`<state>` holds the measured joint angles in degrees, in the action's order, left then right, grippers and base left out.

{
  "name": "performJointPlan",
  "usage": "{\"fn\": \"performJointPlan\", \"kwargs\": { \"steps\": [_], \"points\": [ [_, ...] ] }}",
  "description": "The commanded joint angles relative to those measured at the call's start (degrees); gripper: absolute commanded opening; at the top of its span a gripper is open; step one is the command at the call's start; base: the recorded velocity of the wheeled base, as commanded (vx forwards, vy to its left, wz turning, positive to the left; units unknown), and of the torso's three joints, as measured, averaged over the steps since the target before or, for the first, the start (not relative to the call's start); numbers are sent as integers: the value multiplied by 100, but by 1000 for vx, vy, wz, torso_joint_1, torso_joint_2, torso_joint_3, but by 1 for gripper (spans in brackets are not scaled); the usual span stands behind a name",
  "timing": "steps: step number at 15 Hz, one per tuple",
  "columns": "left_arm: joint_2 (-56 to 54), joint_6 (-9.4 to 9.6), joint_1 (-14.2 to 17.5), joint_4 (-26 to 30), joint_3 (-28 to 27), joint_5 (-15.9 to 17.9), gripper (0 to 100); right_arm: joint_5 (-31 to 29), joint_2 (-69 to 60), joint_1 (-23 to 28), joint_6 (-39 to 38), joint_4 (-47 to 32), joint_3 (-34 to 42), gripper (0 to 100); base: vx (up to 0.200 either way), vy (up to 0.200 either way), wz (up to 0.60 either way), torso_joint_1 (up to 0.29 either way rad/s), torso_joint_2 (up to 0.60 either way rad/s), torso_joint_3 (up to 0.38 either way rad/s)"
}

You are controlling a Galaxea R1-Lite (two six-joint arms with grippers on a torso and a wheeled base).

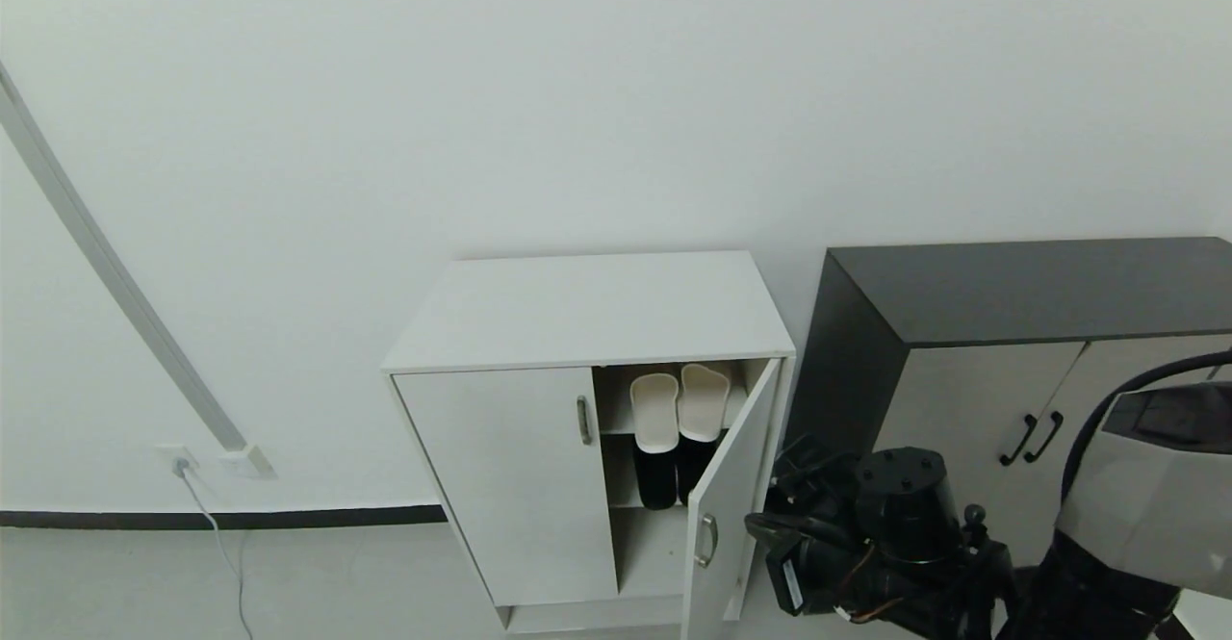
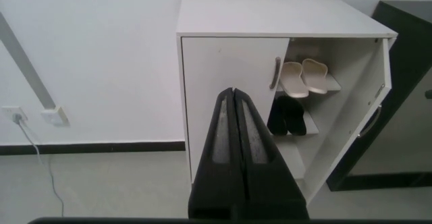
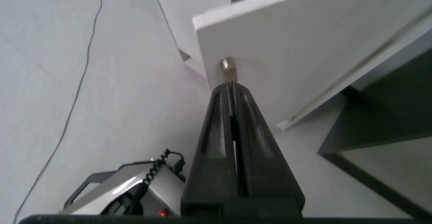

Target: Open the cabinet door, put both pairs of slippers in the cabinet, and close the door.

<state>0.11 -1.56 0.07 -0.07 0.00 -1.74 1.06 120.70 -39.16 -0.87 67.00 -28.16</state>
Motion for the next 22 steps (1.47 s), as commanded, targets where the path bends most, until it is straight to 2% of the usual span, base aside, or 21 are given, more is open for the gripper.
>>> {"fn": "performJointPlan", "kwargs": {
  "steps": [1, 10, 17, 22],
  "points": [
    [-2, -2, 1, -1, 0, -1, 0, -1, 367, 22, -1, 6, -128, 0, 0, 0, 0, 0, 0, 0],
    [-2, -2, 1, -1, 0, -10, 0, -45, 1263, 75, 7, -55, -1218, 0, 0, 0, 0, 0, 0, 0],
    [-2, -2, 1, -1, 0, -1, 0, -53, 1342, 101, -1, -1013, -2141, 0, 0, 0, 0, 0, 0, 0],
    [-2, -2, 1, -1, 0, -10, 0, -203, 1500, 119, -19, -1400, -2765, 0, 0, 0, 0, 0, 0, 0]
  ]
}}
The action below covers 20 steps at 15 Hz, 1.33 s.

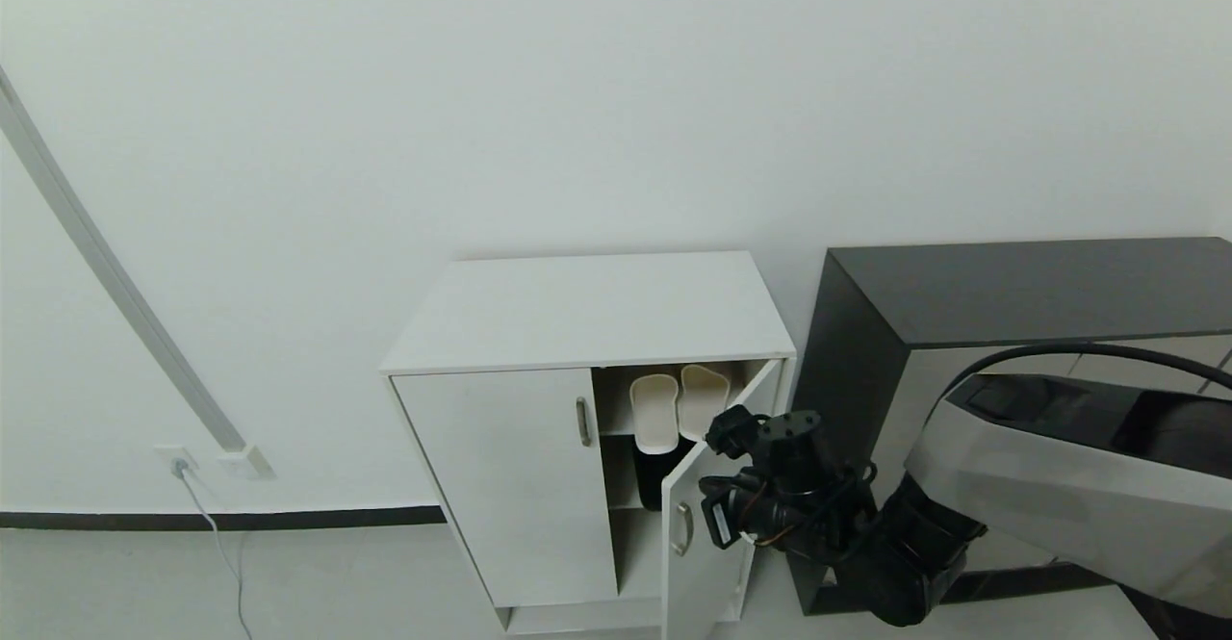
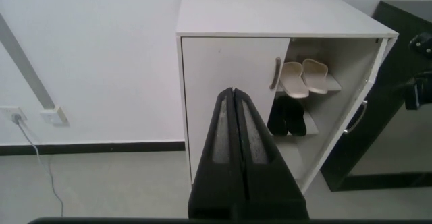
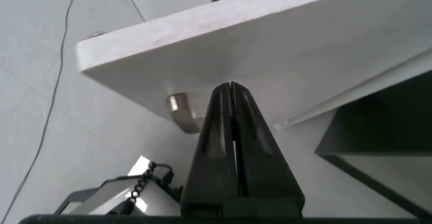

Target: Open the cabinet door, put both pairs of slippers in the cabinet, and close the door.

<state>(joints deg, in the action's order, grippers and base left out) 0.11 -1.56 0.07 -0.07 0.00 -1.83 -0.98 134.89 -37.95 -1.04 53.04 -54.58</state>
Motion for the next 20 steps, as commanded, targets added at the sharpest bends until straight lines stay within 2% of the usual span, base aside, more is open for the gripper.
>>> {"fn": "performJointPlan", "kwargs": {
  "steps": [1, 13, 20],
  "points": [
    [-2, -2, 1, -1, 0, -2, 0, -8, 143, -2, -2, -13, -220, 0, 0, 0, 0, 0, 0, 0],
    [-2, -2, 1, -1, 0, -2, 0, -245, 451, 42, -11, -664, -1468, 0, 0, 0, 0, 0, 0, 0],
    [-2, -2, 1, -1, 0, -2, 0, -386, 934, 174, -37, -681, -2101, 0, 0, 0, 0, 0, 0, 0]
  ]
}}
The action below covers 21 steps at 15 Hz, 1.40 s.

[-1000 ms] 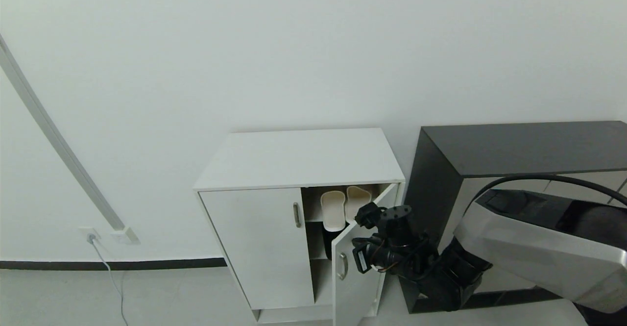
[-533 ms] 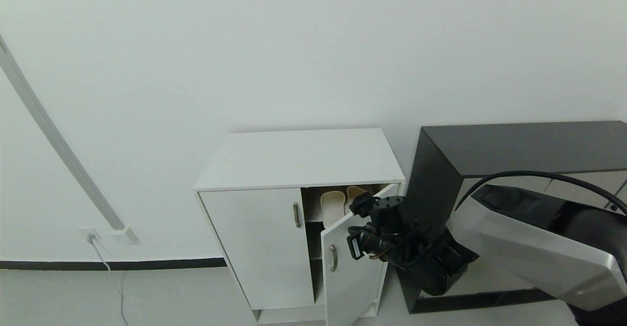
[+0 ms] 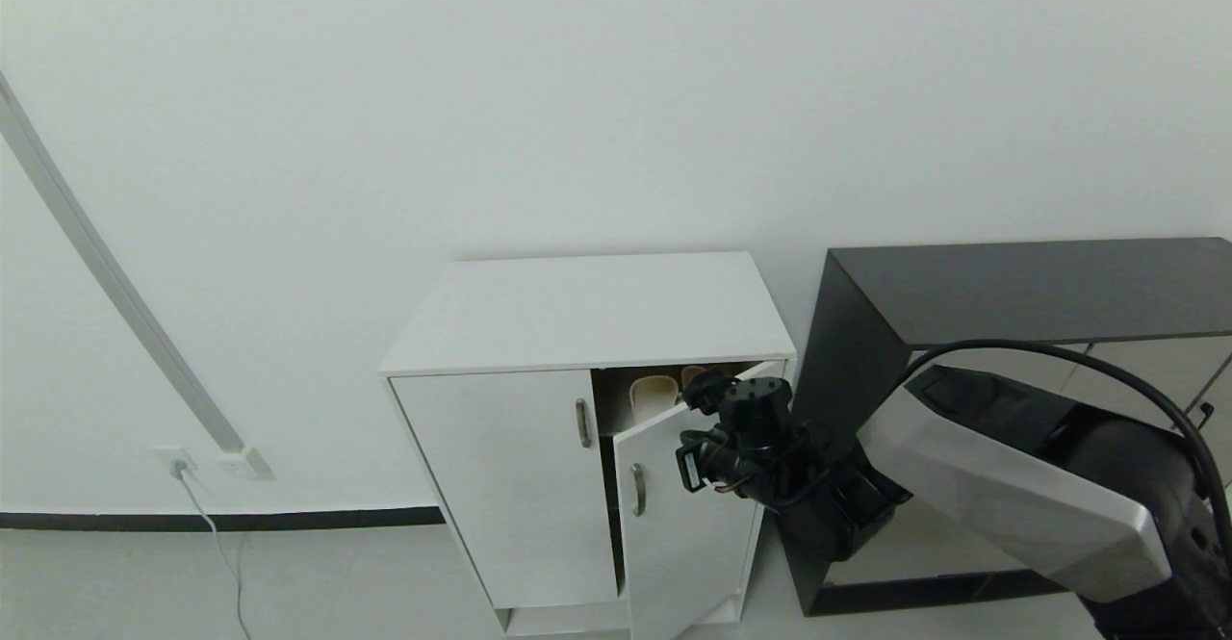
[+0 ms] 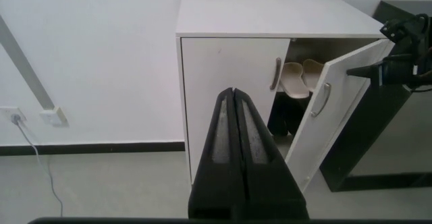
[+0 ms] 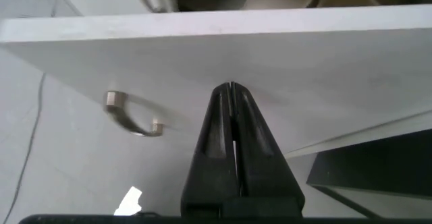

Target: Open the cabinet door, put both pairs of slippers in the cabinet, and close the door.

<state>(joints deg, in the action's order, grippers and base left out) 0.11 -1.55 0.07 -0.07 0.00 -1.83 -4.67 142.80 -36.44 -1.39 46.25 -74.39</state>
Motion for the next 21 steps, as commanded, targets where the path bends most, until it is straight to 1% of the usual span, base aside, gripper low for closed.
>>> {"fn": "performJointPlan", "kwargs": {
  "steps": [1, 11, 14, 21],
  "points": [
    [-2, -3, 1, -1, 0, -2, 0, -25, 196, 40, -2, -11, -208, 0, 0, 0, 0, 0, 0, 0],
    [-2, -3, 1, -1, 0, -2, 0, -201, 424, 128, 7, -547, -946, 0, 0, 0, 0, 0, 0, 0],
    [-2, -3, 1, -1, 0, -2, 0, -342, 503, 137, 7, -679, -1183, 0, 0, 0, 0, 0, 0, 0],
    [-2, -3, 1, -1, 0, -2, 0, -359, 530, 137, 16, -837, -1333, 0, 0, 0, 0, 0, 0, 0]
  ]
}}
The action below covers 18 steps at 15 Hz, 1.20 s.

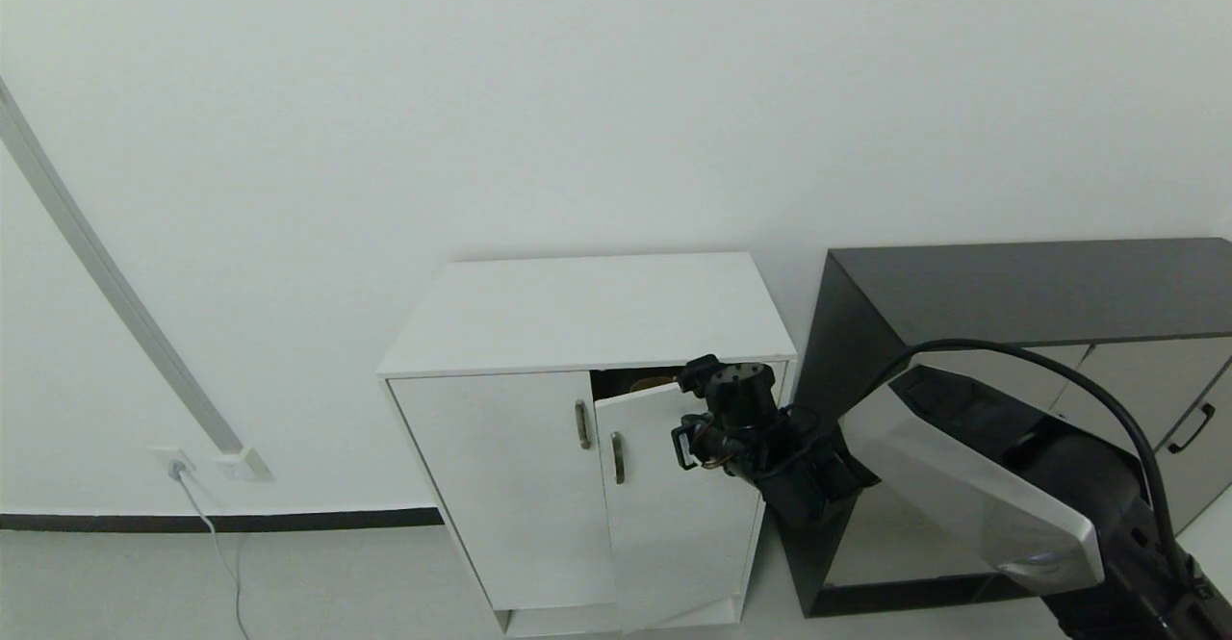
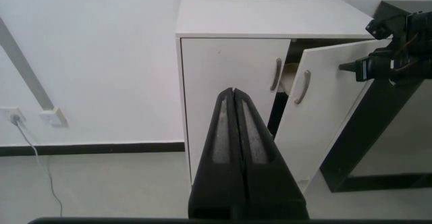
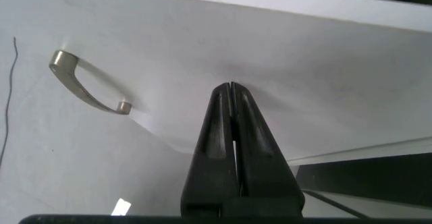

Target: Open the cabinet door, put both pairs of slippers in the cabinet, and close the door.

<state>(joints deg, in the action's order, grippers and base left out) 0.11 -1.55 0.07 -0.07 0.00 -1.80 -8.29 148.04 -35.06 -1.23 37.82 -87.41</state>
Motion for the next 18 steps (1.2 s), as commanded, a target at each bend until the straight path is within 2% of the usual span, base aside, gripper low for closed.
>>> {"fn": "performJointPlan", "kwargs": {
  "steps": [1, 18],
  "points": [
    [-2, -3, 1, -1, 0, -4, 0, 3, 14, -1, 0, -11, -57, 0, 0, 0, 0, 0, 0, 0],
    [-2, -3, 1, -1, 0, -4, 0, -287, 313, -10, 35, -407, -795, 0, 0, 0, 0, 0, 0, 0]
  ]
}}
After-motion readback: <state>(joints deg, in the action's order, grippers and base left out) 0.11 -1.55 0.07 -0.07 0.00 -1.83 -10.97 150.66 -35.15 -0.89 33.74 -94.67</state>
